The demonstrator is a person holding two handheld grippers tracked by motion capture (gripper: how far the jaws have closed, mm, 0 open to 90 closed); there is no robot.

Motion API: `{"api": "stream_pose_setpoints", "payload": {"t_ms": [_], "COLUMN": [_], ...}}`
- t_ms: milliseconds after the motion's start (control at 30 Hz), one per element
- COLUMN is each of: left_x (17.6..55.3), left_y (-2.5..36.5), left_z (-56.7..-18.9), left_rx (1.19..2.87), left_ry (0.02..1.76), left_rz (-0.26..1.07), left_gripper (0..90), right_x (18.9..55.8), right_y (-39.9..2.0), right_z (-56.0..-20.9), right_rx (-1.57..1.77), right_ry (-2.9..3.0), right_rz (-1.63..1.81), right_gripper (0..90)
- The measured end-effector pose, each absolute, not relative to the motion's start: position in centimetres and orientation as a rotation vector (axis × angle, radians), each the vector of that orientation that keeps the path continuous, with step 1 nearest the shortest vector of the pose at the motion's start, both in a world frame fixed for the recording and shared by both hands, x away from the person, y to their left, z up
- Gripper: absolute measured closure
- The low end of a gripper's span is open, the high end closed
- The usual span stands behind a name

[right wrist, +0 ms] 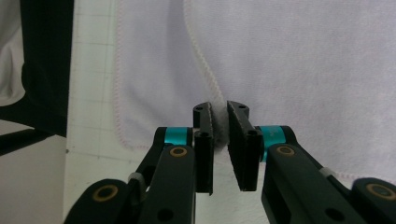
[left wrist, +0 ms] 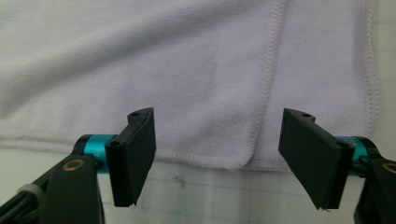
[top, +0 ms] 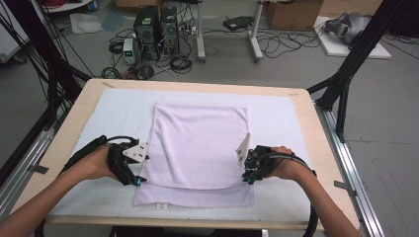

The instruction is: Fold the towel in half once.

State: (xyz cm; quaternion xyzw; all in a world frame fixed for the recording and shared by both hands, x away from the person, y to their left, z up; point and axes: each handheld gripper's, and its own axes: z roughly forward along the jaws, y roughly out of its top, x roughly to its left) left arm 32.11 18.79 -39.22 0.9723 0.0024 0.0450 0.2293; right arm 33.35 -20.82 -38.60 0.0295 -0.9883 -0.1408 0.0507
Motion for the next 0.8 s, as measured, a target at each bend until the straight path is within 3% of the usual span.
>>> {"api": "stream_pose_setpoints", "payload": {"t_ms": [300, 367, 800], "left_x": [31.4, 31.0, 31.0], "left_y": [17.2, 16.5, 14.5], "left_z": [-39.9, -39.9, -40.5], "left_rx": [2.762, 2.799, 2.900], "left_ry": [-0.042, -0.065, -0.065], "left_rz": [0.086, 0.136, 0.103], "left_gripper": [42.6, 47.0, 74.2], "right_x": [32.3, 32.2, 32.2], "right_y": [-22.1, -22.1, -21.9], "right_z": [-38.7, -38.7, -38.7], "right_rx": [0.089, 0.092, 0.110], "right_ry": [-3.016, -3.016, -3.021], "right_rz": [-0.504, -0.507, -0.523], "right_gripper": [82.9, 82.9, 82.9]}}
